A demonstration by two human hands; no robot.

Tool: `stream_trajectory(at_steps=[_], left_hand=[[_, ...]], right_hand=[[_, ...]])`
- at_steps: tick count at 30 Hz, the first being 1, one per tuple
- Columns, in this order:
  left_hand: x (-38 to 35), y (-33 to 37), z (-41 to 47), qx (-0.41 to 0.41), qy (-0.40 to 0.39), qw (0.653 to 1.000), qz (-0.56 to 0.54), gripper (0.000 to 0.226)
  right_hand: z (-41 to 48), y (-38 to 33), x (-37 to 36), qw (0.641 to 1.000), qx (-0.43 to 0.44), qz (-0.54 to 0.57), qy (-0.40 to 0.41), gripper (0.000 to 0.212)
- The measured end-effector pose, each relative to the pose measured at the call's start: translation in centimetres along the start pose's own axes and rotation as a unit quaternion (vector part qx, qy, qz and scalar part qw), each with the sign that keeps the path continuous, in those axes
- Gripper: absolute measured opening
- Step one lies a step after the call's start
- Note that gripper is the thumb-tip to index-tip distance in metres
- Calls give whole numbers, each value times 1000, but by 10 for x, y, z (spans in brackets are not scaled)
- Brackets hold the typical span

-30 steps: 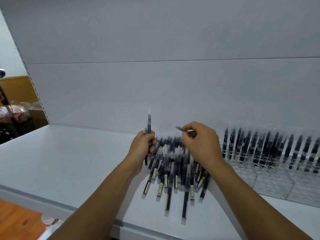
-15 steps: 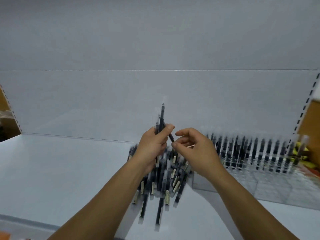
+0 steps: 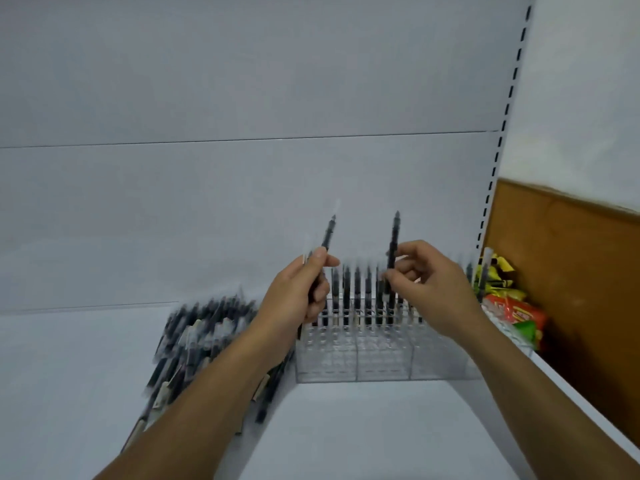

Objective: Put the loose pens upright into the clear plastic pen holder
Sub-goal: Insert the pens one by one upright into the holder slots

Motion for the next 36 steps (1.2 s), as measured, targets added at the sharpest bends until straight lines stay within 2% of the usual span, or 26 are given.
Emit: stream_trajectory(at_steps=[6,19,27,32,34,36], left_hand=[[-37,-16,12,38,-42,995,-85,27],[-85,-39,18,94,-141,965,-202,26],[-85,-42,13,96,-145,966,-192,28],[-85,-42,11,91,-145,973,-153,31],[-84,-43,13,93,-139,976,-136,31],[-84,-45,14,99,-136,978,-126,31]], right_hand=[[19,25,33,999,-34,-26,24,4],[18,44,31,987,-15,-153,37,11],[14,57,7,957,-59,-278,-64,11],[10,59,11,954,-80,-276,-82,15],[8,54,20,964,-62,-255,-50,13],[7,47,32,984,-52,-172,-6,6]])
Point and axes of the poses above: each hand's wrist, its own z-axis towards the middle knuckle, its own x-axis out of the back of the hand, y = z × x, the point moved 9 cm from there along z, towards the middle knuckle, and after that the axes turned 2 degrees about -x, right-handed, at the moved point
